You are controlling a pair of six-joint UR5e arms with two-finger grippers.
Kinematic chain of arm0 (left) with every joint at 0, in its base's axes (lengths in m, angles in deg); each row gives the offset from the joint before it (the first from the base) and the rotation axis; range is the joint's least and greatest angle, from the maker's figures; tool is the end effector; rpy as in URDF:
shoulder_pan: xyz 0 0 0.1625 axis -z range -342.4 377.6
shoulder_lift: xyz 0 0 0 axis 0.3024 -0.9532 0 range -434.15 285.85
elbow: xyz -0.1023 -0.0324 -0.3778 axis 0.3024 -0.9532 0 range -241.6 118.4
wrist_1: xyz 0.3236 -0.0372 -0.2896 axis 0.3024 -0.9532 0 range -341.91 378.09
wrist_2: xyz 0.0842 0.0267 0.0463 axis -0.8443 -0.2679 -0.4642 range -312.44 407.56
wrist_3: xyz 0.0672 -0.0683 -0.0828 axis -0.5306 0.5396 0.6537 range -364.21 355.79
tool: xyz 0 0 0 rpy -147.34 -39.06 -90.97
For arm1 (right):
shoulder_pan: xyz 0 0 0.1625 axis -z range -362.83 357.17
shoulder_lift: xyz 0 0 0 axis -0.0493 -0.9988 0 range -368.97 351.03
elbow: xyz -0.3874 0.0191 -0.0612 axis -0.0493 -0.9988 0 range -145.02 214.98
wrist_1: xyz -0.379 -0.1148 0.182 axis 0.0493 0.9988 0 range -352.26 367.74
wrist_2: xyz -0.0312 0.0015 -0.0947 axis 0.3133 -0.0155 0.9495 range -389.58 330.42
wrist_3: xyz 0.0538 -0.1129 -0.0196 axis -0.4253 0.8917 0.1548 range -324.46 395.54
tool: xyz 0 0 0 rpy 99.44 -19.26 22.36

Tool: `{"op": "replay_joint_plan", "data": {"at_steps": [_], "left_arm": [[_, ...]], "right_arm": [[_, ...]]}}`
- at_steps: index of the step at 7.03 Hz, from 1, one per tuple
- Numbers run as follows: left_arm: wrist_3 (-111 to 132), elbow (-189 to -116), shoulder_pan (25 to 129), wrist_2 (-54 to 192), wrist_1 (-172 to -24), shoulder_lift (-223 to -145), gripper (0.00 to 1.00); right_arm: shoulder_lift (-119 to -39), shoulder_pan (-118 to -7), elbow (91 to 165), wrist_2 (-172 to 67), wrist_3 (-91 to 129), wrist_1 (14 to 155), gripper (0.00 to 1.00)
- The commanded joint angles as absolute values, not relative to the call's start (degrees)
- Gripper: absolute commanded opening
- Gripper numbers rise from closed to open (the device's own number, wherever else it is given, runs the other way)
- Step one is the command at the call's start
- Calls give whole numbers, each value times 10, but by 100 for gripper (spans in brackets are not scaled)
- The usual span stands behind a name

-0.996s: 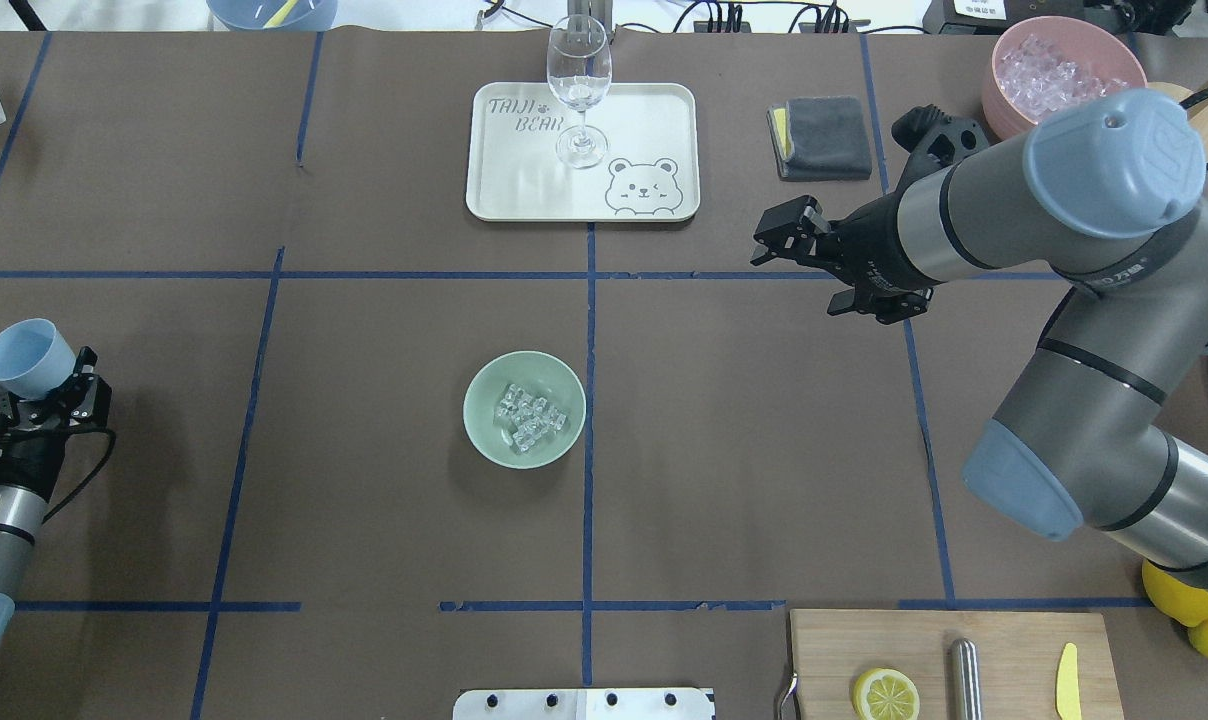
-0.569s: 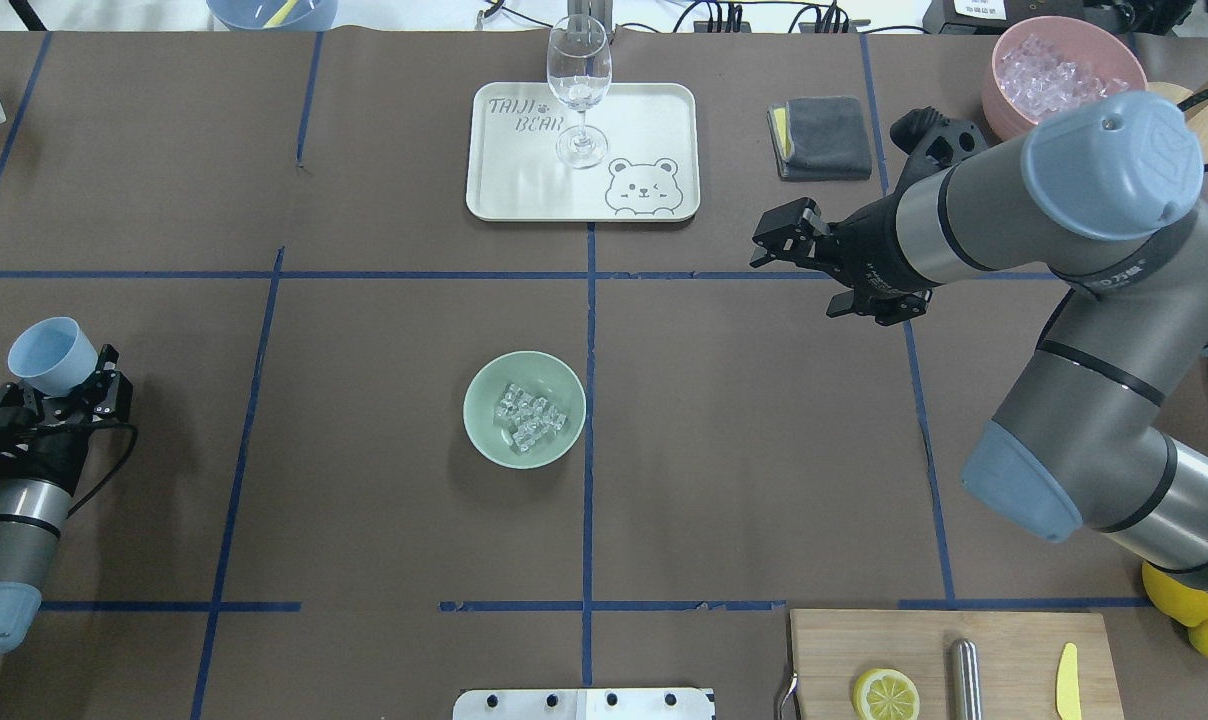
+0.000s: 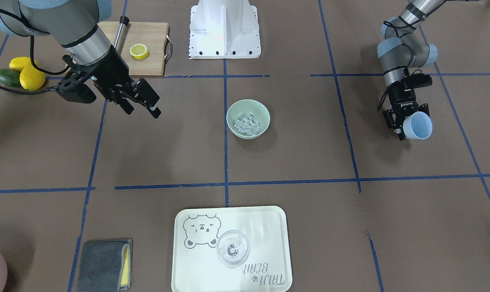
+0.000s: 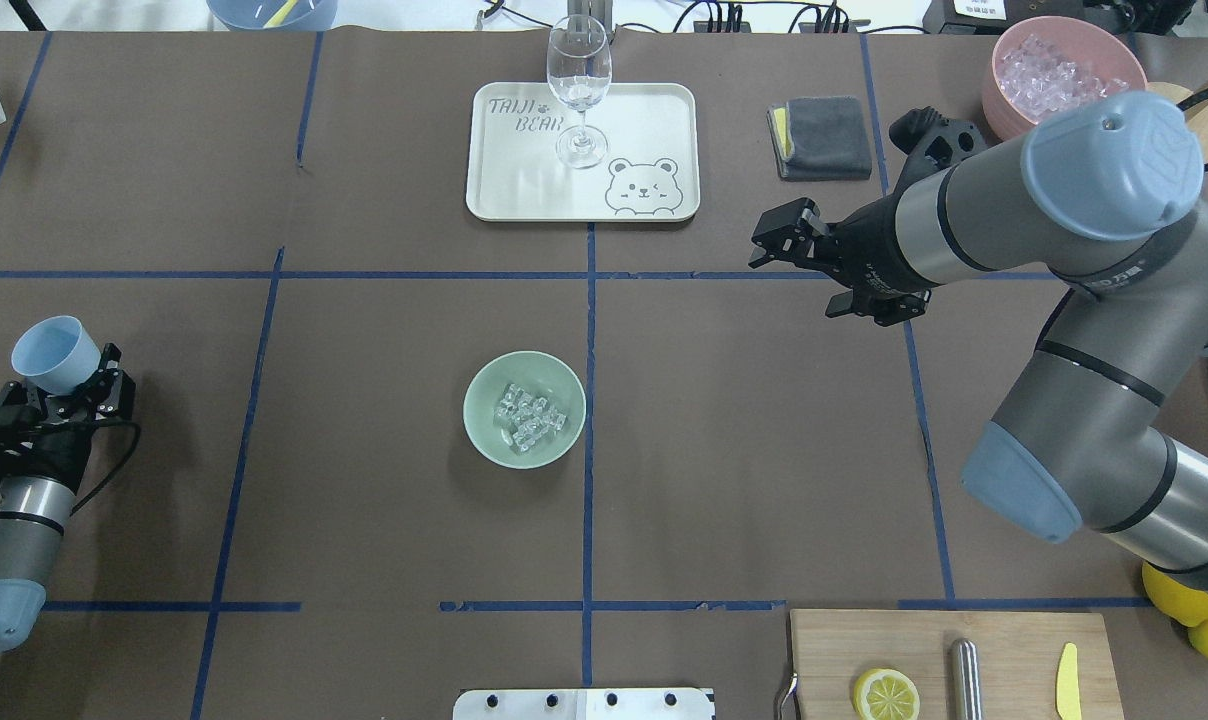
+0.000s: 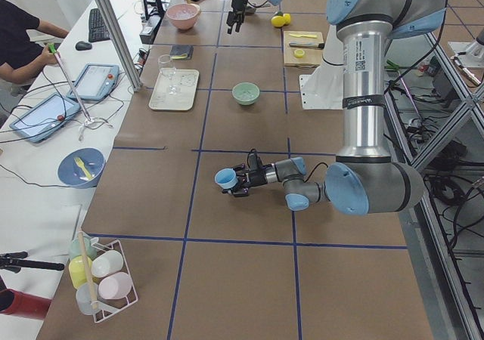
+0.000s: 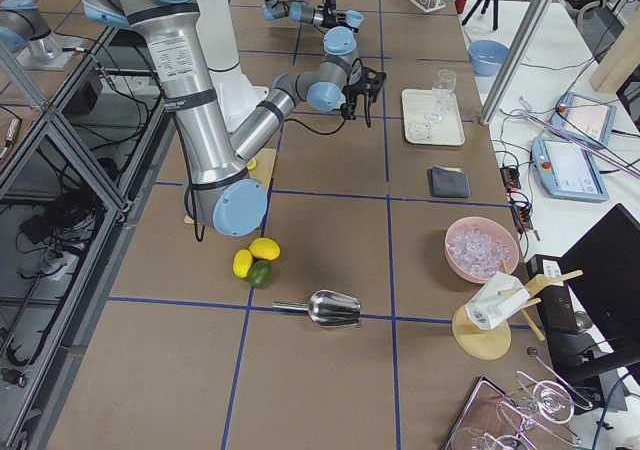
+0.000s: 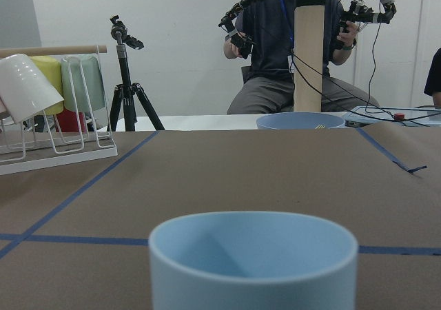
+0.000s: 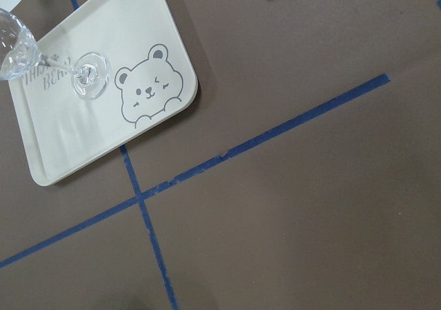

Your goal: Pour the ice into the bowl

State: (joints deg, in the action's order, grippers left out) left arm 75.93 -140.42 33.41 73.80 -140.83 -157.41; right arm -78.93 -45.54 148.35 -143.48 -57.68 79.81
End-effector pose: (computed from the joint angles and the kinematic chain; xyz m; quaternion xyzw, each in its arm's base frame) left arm 0.3706 -0.3615 0.6379 0.5460 0.2505 -0.2669 0.7536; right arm -0.3744 -0.4574 0.2143 0.0010 -0.5297 0.2311 0.8161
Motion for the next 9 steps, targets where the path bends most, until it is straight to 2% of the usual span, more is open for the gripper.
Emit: {"op": "replay_joint_plan", "data": {"at_steps": [1, 3, 5, 7, 9], "left_arm": [[755, -1404, 330, 738, -1409, -1573, 84], [754, -1408, 327, 745, -1411, -1570, 99], [690, -1414, 328, 749, -1453, -1563, 100], [562, -1413, 330, 797, -1608, -1542, 100], [557, -1421, 329, 872, -1612, -1514, 100]], "right_arm": [[-789, -455, 1484, -1434, -577, 798, 100], [-789, -455, 1484, -1435, -577, 798, 100], [-788, -456, 1488, -1435, -577, 798, 100], [-788, -456, 1492, -1435, -577, 798, 100], [-788, -456, 1496, -1436, -577, 799, 100]]}}
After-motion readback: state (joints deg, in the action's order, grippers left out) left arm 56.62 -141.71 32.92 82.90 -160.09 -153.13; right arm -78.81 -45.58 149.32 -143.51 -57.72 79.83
